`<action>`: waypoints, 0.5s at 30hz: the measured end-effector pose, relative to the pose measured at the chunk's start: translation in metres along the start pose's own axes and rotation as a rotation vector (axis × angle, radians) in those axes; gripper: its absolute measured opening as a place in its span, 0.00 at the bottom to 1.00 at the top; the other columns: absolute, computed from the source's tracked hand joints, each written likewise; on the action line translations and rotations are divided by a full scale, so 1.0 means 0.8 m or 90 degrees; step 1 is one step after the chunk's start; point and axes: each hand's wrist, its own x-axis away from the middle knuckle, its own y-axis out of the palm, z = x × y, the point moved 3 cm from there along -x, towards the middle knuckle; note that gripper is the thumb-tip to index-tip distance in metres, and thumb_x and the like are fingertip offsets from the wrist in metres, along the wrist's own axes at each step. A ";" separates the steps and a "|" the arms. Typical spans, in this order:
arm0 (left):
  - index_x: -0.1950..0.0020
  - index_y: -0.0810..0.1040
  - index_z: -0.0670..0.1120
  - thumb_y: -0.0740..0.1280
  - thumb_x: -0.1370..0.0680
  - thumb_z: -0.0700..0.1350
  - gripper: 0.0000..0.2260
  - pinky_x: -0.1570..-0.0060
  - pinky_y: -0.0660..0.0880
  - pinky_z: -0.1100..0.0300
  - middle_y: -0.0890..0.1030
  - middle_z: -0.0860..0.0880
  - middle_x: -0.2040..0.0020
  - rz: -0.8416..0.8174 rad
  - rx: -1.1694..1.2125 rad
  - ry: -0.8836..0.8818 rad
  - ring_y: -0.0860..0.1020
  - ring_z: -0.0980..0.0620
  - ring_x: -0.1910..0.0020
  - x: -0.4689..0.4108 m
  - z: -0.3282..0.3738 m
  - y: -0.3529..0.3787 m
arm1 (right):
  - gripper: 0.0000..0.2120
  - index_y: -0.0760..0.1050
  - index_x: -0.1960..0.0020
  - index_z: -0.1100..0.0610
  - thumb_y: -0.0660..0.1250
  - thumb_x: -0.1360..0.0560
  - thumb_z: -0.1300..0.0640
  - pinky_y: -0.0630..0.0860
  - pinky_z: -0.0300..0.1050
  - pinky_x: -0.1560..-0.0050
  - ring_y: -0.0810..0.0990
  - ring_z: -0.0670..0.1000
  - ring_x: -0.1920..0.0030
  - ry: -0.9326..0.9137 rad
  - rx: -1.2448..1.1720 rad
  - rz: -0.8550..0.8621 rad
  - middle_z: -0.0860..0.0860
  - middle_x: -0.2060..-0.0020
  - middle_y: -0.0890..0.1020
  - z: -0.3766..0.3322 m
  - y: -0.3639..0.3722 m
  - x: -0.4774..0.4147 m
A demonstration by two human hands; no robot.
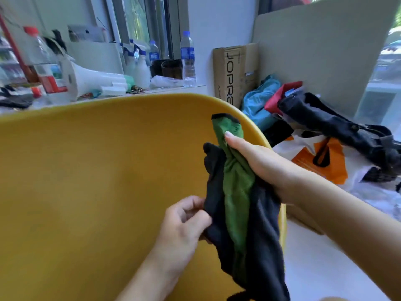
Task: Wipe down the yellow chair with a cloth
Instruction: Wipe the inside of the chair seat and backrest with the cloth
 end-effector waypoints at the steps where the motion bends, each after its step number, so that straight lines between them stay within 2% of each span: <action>1: 0.66 0.76 0.42 0.60 0.37 0.38 0.06 0.72 0.69 0.59 0.73 0.41 0.70 0.038 0.030 0.026 0.70 0.48 0.70 0.000 0.011 -0.007 | 0.35 0.82 0.50 0.57 0.65 0.35 0.27 0.79 0.53 0.43 0.85 0.56 0.53 -0.023 0.086 0.012 0.54 0.55 0.86 -0.009 -0.006 -0.001; 3: 0.71 0.71 0.45 0.57 0.42 0.37 0.06 0.69 0.65 0.58 0.69 0.43 0.69 0.109 0.157 0.038 0.67 0.48 0.69 -0.002 0.026 -0.033 | 0.40 0.82 0.50 0.56 0.65 0.42 0.22 0.78 0.52 0.43 0.84 0.53 0.52 -0.072 0.234 0.044 0.52 0.55 0.86 -0.030 -0.025 -0.001; 4: 0.70 0.70 0.46 0.57 0.44 0.36 0.07 0.64 0.67 0.57 0.70 0.43 0.67 0.124 0.253 0.022 0.69 0.47 0.67 -0.002 0.030 -0.047 | 0.37 0.83 0.52 0.55 0.67 0.42 0.25 0.79 0.50 0.45 0.85 0.52 0.54 -0.089 0.275 0.036 0.51 0.57 0.86 -0.039 -0.036 0.003; 6: 0.67 0.68 0.46 0.59 0.48 0.37 0.11 0.48 0.68 0.49 0.72 0.43 0.61 0.121 0.363 -0.008 0.72 0.43 0.58 -0.001 0.038 -0.069 | 0.26 0.84 0.53 0.56 0.73 0.40 0.37 0.80 0.49 0.49 0.85 0.53 0.55 -0.100 0.287 -0.012 0.54 0.57 0.86 -0.051 -0.064 0.009; 8: 0.64 0.70 0.45 0.61 0.45 0.39 0.11 0.44 0.68 0.45 0.72 0.42 0.57 0.120 0.314 -0.030 0.72 0.42 0.54 0.000 0.043 -0.080 | 0.19 0.83 0.51 0.57 0.75 0.38 0.48 0.81 0.48 0.54 0.85 0.57 0.55 -0.097 0.253 -0.054 0.58 0.54 0.85 -0.055 -0.088 0.012; 10: 0.61 0.71 0.47 0.62 0.35 0.43 0.05 0.57 0.72 0.53 0.72 0.43 0.62 0.102 0.233 -0.012 0.73 0.45 0.63 0.002 0.050 -0.076 | 0.17 0.82 0.48 0.56 0.74 0.35 0.53 0.81 0.47 0.57 0.84 0.57 0.56 -0.094 0.239 -0.068 0.59 0.53 0.85 -0.057 -0.105 0.009; 11: 0.59 0.71 0.48 0.62 0.30 0.47 0.04 0.66 0.69 0.57 0.71 0.45 0.66 0.087 0.214 -0.005 0.71 0.47 0.69 0.002 0.053 -0.072 | 0.16 0.82 0.47 0.56 0.74 0.34 0.54 0.81 0.48 0.57 0.84 0.57 0.56 -0.091 0.245 -0.063 0.59 0.53 0.85 -0.058 -0.113 0.007; 12: 0.58 0.72 0.50 0.64 0.27 0.54 0.09 0.71 0.63 0.61 0.68 0.48 0.68 0.065 0.192 0.001 0.67 0.51 0.73 0.000 0.057 -0.069 | 0.15 0.82 0.46 0.55 0.73 0.33 0.54 0.81 0.50 0.54 0.84 0.58 0.55 -0.091 0.256 -0.054 0.59 0.52 0.84 -0.061 -0.120 0.005; 13: 0.56 0.73 0.50 0.69 0.30 0.60 0.15 0.75 0.58 0.64 0.65 0.51 0.70 0.045 0.151 0.001 0.62 0.54 0.75 -0.002 0.059 -0.066 | 0.15 0.82 0.46 0.54 0.72 0.32 0.53 0.80 0.53 0.51 0.84 0.60 0.53 -0.094 0.268 -0.036 0.60 0.52 0.84 -0.065 -0.127 0.006; 15: 0.55 0.77 0.49 0.76 0.40 0.64 0.23 0.79 0.53 0.66 0.62 0.52 0.71 0.023 -0.070 0.007 0.58 0.56 0.77 -0.009 0.052 -0.061 | 0.16 0.82 0.46 0.54 0.72 0.33 0.52 0.80 0.57 0.48 0.84 0.63 0.51 -0.110 0.276 -0.006 0.61 0.51 0.84 -0.074 -0.138 0.010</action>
